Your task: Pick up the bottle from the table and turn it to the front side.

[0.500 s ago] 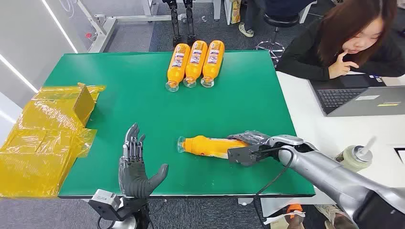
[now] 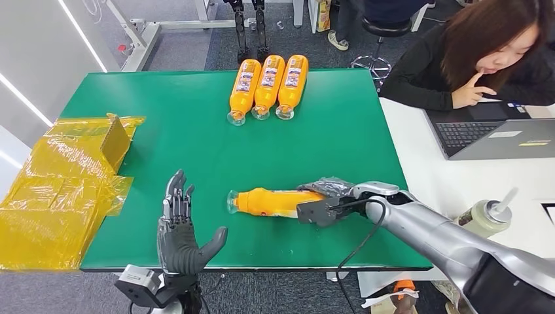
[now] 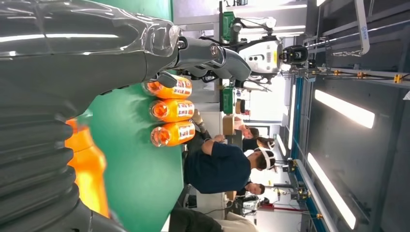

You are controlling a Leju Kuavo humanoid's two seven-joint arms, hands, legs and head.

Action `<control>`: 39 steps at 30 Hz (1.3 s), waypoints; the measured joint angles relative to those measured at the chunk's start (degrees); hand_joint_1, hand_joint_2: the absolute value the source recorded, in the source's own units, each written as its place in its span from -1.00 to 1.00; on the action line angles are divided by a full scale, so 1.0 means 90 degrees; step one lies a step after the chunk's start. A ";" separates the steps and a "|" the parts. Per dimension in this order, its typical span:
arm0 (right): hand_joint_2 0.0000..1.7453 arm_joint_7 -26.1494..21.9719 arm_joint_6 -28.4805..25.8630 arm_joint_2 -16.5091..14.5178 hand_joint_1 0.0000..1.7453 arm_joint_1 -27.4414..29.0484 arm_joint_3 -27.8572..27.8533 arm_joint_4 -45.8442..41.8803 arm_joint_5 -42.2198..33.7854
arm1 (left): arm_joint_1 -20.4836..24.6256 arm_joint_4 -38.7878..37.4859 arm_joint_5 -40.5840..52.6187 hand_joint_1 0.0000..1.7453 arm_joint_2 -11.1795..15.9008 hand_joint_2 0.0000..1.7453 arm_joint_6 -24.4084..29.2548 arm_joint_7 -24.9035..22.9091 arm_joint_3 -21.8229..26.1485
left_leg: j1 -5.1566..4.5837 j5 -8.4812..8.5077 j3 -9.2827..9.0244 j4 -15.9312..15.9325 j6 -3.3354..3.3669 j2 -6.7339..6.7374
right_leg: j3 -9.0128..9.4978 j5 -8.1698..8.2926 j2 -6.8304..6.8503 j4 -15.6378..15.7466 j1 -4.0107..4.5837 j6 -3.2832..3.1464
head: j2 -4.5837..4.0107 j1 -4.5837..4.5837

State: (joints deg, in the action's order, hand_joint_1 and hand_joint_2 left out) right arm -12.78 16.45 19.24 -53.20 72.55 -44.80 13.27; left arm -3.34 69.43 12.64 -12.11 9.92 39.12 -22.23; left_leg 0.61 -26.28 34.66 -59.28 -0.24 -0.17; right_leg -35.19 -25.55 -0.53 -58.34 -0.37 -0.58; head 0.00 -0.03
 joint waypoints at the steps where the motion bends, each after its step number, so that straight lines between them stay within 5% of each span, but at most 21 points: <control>1: 1.00 -0.0031 -0.0171 -0.0036 1.00 -0.0025 -0.0017 0.0019 -0.0015 | -0.0017 0.0015 0.0021 -1.00 -0.0001 1.00 0.0013 -0.0001 0.0010 | 0.0000 0.0000 0.0000 0.0000 0.0000 0.0000 | 0.0000 0.0000 0.0000 0.0000 0.0000 0.0000 | 0.0000 -0.0001; 12: 1.00 -0.0121 -0.1483 -0.0160 1.00 -0.0043 -0.0580 -0.0179 0.0321 | -0.0125 0.0124 0.0253 -1.00 0.0006 1.00 0.0148 -0.0036 0.0161 | 0.0000 0.0000 -0.0002 -0.0002 0.0000 -0.0005 | -0.0004 -0.0001 0.0001 0.0003 0.0000 0.0001 | 0.0000 0.0001; 24: 1.00 -0.0141 -0.2523 0.0555 1.00 0.2015 -0.2610 -0.2561 0.1547 | -0.0117 0.0124 0.0439 -1.00 0.0109 1.00 0.0427 -0.0023 0.0231 | 0.0000 -0.0004 0.0011 -0.0001 0.0002 -0.0020 | -0.0007 -0.0009 0.0017 0.0009 0.0000 0.0007 | 0.0000 0.0000; 33: 1.00 0.0049 -0.3368 -0.0096 1.00 0.4175 -0.3456 -0.3908 0.2976 | 0.0115 0.0043 0.0540 -1.00 0.0064 1.00 0.0411 -0.0046 0.0236 | 0.0004 -0.0006 0.0015 0.0007 -0.0003 -0.0046 | -0.0012 -0.0026 0.0038 0.0004 0.0002 -0.0005 | 0.0000 0.0001; 39: 1.00 0.0046 -0.3435 -0.0588 1.00 0.4897 -0.3701 -0.4297 0.3356 | 0.0318 -0.0245 0.0522 -1.00 -0.0061 1.00 0.0322 -0.0056 0.0237 | 0.0003 -0.0008 0.0013 0.0008 -0.0006 -0.0039 | -0.0013 -0.0027 0.0032 0.0003 0.0002 -0.0007 | 0.0000 0.0001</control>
State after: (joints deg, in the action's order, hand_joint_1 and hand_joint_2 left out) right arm -12.37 -14.47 13.95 -9.13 39.25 -83.47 43.48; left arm -0.48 67.23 17.34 -12.66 12.82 38.61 -20.10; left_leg 0.64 -26.36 34.78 -59.21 -0.29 -0.52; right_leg -35.30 -25.79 -0.24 -58.32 -0.35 -0.64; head 0.00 -0.02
